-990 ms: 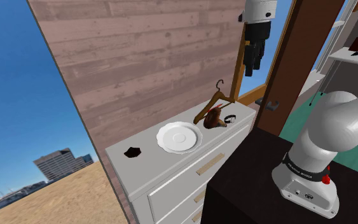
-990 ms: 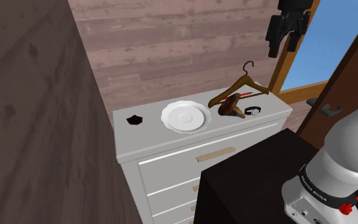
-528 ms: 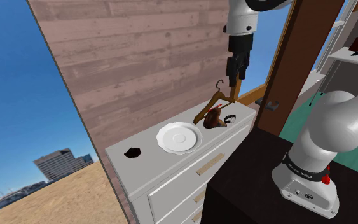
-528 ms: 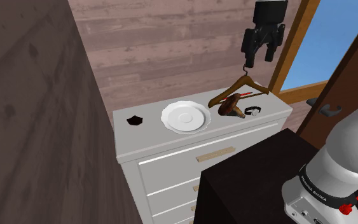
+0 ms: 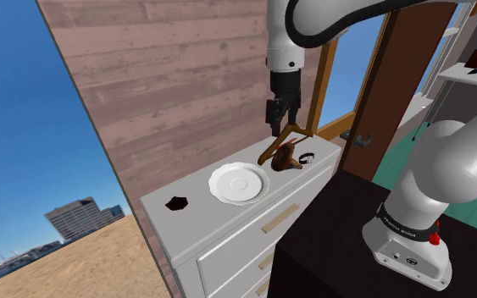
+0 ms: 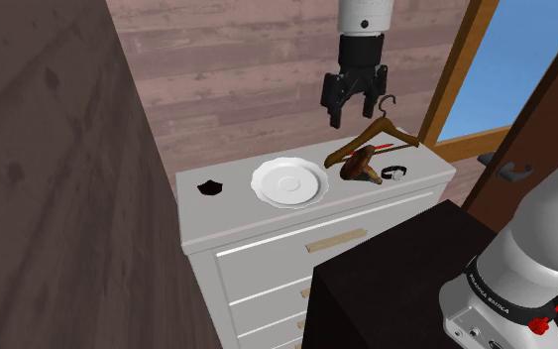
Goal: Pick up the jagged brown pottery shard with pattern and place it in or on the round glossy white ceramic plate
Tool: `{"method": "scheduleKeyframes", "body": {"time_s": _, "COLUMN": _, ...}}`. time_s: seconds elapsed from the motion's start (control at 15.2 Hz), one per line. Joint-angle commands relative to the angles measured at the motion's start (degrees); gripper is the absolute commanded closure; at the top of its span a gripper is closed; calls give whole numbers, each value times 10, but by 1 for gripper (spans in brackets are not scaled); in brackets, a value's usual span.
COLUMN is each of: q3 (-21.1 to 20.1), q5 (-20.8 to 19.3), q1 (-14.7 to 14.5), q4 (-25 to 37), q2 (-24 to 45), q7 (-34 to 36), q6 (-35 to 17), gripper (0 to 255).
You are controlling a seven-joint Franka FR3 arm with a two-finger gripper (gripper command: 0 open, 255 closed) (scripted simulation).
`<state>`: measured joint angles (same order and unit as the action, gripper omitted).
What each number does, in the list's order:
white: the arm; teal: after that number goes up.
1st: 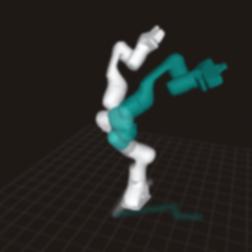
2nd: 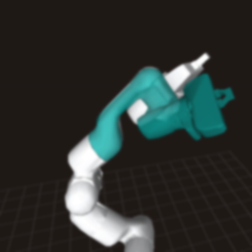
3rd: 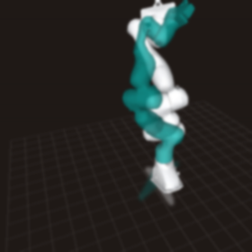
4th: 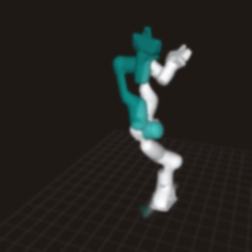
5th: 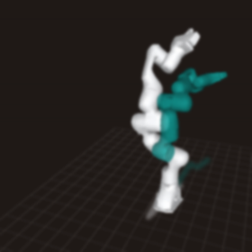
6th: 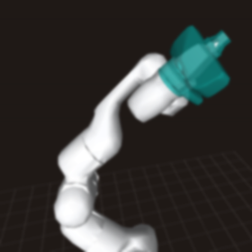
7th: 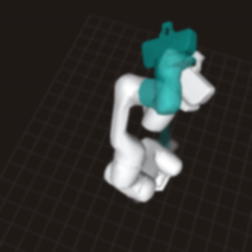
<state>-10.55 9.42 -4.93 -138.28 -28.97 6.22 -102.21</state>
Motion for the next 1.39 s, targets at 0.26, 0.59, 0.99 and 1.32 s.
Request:
{"method": "scheduleKeyframes", "body": {"time_s": 0.26, "q3": -49, "q5": 13, "q1": -14, "q4": 43, "q2": 113, "q7": 55, "q6": -82, "gripper": 0}}
{"method": "scheduleKeyframes", "body": {"time_s": 0.59, "q3": -82, "q5": 3, "q1": -25, "q4": 96, "q2": 214, "q7": 106, "q6": -137, "gripper": 0}}
{"method": "scheduleKeyframes", "body": {"time_s": 0.99, "q3": -109, "q5": -35, "q1": -46, "q4": 183, "q2": 342, "q7": 173, "q6": -184, "gripper": 0}}
{"method": "scheduleKeyframes", "body": {"time_s": 1.32, "q3": -114, "q5": -78, "q1": -76, "q4": 276, "q2": 453, "q7": 226, "q6": -203, "gripper": 0}}
